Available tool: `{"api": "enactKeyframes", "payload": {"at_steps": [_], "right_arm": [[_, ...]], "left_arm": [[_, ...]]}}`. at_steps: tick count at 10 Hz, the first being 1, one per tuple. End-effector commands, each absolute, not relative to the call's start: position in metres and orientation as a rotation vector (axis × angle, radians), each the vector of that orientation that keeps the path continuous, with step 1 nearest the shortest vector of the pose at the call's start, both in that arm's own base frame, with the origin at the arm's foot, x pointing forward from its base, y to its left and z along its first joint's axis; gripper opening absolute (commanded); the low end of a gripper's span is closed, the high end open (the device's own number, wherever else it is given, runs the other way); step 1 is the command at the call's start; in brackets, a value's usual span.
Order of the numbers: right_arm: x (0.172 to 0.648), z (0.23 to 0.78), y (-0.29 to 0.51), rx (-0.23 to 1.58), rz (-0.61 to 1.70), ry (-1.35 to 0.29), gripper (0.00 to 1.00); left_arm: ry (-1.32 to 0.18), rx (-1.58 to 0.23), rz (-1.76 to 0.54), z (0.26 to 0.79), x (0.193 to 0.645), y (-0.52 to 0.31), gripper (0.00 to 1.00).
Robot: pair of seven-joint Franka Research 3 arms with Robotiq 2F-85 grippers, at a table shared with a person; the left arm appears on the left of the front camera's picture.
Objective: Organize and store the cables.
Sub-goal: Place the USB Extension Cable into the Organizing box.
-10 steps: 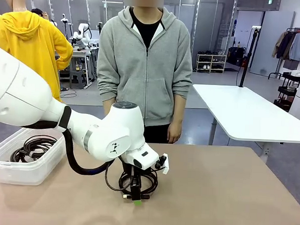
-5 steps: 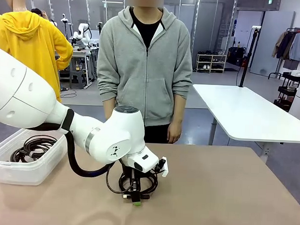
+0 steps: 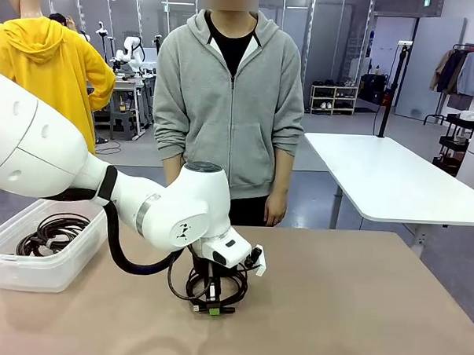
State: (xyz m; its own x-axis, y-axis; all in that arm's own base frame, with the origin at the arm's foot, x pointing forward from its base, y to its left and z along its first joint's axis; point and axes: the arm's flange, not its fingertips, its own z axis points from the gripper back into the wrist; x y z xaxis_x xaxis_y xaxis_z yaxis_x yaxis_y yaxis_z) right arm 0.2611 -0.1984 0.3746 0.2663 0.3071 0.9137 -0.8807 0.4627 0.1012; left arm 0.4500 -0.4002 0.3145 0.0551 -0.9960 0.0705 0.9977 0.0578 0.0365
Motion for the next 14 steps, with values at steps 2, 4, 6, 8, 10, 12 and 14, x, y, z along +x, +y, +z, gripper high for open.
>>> {"api": "enactKeyframes", "payload": {"at_steps": [2, 4, 6, 8, 10, 12, 14], "right_arm": [[0.261, 0.372, -0.198, 0.709, 0.917, -0.996, 1.00], [0.261, 0.372, -0.198, 0.709, 0.917, -0.996, 1.00], [0.261, 0.372, -0.198, 0.709, 0.917, -0.996, 1.00], [0.261, 0.372, -0.198, 0.709, 0.917, -0.996, 1.00], [0.261, 0.372, -0.198, 0.709, 0.917, -0.996, 1.00], [0.261, 0.372, -0.198, 0.709, 0.917, -0.996, 1.00], [0.261, 0.372, -0.198, 0.709, 0.917, -0.996, 1.00]], "left_arm": [[-0.059, 0.017, -1.481, 0.340, 0.442, -0.393, 0.00], [-0.058, 0.029, -1.499, 0.372, 0.436, -0.384, 0.00], [-0.073, 0.052, -1.567, 0.410, 0.427, -0.370, 0.00], [-0.094, 0.047, -1.590, 0.417, 0.424, -0.366, 0.00], [-0.097, 0.078, -1.566, 0.424, 0.429, -0.377, 0.00], [-0.097, 0.078, -1.566, 0.424, 0.429, -0.377, 0.00], [-0.096, 0.071, -1.589, 0.422, 0.430, -0.378, 0.15]]}}
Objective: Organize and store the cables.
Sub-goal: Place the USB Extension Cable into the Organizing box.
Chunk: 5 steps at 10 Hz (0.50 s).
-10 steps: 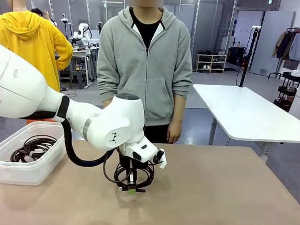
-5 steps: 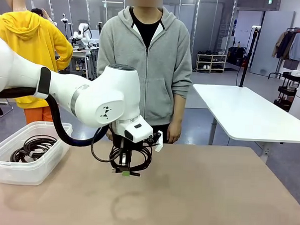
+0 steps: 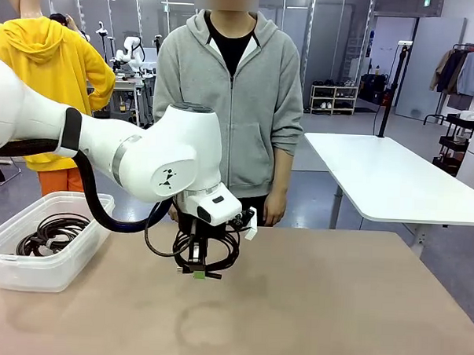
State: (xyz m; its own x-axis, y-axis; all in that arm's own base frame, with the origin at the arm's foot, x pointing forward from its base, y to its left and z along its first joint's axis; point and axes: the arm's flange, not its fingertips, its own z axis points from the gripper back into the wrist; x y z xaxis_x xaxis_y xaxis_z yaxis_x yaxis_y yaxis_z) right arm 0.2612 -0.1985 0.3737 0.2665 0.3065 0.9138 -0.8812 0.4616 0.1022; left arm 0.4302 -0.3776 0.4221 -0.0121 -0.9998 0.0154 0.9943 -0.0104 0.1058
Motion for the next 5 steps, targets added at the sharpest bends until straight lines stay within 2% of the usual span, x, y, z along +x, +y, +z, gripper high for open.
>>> {"api": "enactKeyframes", "payload": {"at_steps": [1, 3, 5], "right_arm": [[0.261, 0.372, -0.198, 0.709, 0.917, -0.996, 1.00], [0.261, 0.372, -0.198, 0.709, 0.917, -0.996, 1.00], [0.261, 0.372, -0.198, 0.709, 0.917, -0.996, 1.00]], "left_arm": [[-0.160, 0.047, -1.693, 0.446, 0.435, -0.351, 0.15], [-0.140, 0.071, -1.757, 0.471, 0.447, -0.294, 0.15], [-0.191, 0.091, -1.803, 0.496, 0.453, -0.236, 0.15]]}}
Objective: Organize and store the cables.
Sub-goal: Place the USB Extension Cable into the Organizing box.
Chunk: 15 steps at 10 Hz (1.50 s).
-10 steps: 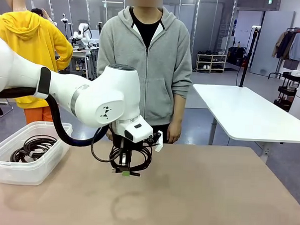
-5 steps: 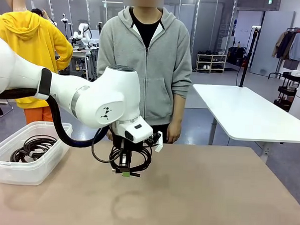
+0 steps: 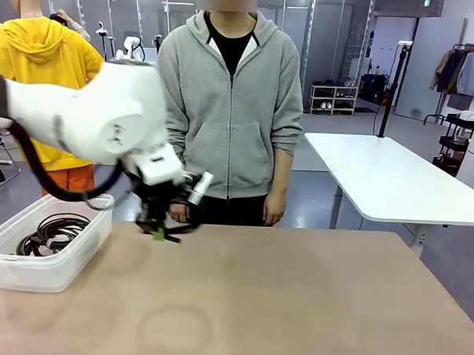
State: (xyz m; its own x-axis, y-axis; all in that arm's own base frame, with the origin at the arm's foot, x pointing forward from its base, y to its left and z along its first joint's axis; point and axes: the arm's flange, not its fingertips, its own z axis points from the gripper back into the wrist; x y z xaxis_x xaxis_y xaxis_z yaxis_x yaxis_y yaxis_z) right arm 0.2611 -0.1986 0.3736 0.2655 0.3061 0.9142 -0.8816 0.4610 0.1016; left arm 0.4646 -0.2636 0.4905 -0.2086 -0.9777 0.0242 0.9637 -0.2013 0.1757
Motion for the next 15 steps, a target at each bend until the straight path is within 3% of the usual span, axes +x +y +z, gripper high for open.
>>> {"api": "enactKeyframes", "payload": {"at_steps": [1, 5, 9, 15], "right_arm": [[0.261, 0.372, -0.198, 0.709, 0.917, -0.996, 1.00], [0.261, 0.372, -0.198, 0.709, 0.917, -0.996, 1.00], [0.261, 0.372, -0.198, 0.709, 0.917, -0.996, 1.00], [0.261, 0.372, -0.198, 0.709, 0.917, -0.996, 1.00]], "left_arm": [[-0.218, 0.108, -1.816, 0.506, 0.456, -0.204, 0.15], [-0.252, 0.338, -1.783, 0.519, 0.475, -0.071, 0.15], [-0.219, 0.300, -1.629, 0.501, 0.497, -0.028, 0.15], [-0.138, 0.330, -1.365, 0.426, 0.537, 0.007, 0.15]]}}
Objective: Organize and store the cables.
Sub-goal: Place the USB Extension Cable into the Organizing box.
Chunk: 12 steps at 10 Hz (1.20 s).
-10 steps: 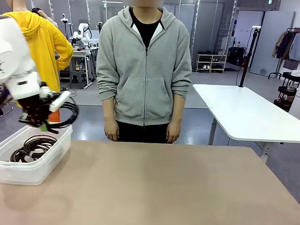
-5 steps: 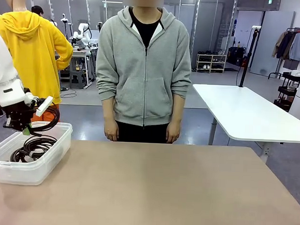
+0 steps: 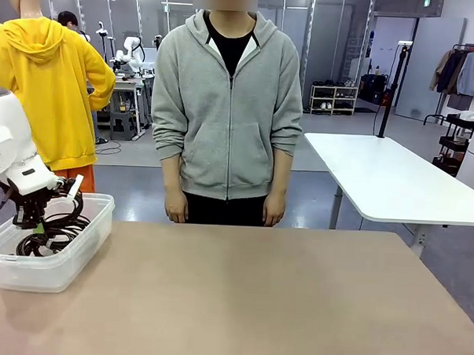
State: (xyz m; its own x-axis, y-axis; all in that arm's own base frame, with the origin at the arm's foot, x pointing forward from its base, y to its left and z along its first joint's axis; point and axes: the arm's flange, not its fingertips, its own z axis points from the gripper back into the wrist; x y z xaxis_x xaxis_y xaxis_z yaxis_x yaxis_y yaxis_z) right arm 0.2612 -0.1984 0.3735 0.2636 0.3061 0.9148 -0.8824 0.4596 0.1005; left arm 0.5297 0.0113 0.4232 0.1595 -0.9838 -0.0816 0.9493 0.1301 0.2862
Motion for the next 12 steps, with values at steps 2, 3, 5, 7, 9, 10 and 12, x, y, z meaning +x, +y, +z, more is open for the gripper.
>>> {"api": "enactKeyframes", "payload": {"at_steps": [2, 3, 5, 7, 9, 10, 12], "right_arm": [[0.261, 0.372, -0.198, 0.709, 0.917, -0.996, 1.00], [0.261, 0.372, -0.198, 0.709, 0.917, -0.996, 1.00], [0.261, 0.372, -0.198, 0.709, 0.917, -0.996, 1.00], [0.261, 0.372, -0.198, 0.709, 0.917, -0.996, 1.00], [0.261, 0.372, -0.198, 0.709, 0.917, -0.996, 1.00], [0.261, 0.372, -0.198, 0.709, 0.917, -0.996, 1.00], [0.261, 0.372, -0.198, 0.709, 0.917, -0.996, 1.00]], "left_arm": [[-0.142, 0.290, -1.318, 0.415, 0.539, 0.006, 0.25], [-0.150, 0.265, -1.287, 0.414, 0.536, 0.006, 0.42], [-0.154, 0.272, -1.272, 0.417, 0.530, 0.002, 0.74], [-0.163, 0.284, -1.258, 0.422, 0.525, -0.004, 1.00], [-0.177, 0.300, -1.230, 0.428, 0.520, -0.008, 1.00], [-0.184, 0.322, -1.200, 0.432, 0.516, -0.009, 1.00], [-0.233, 0.341, -1.149, 0.439, 0.506, -0.015, 1.00]]}}
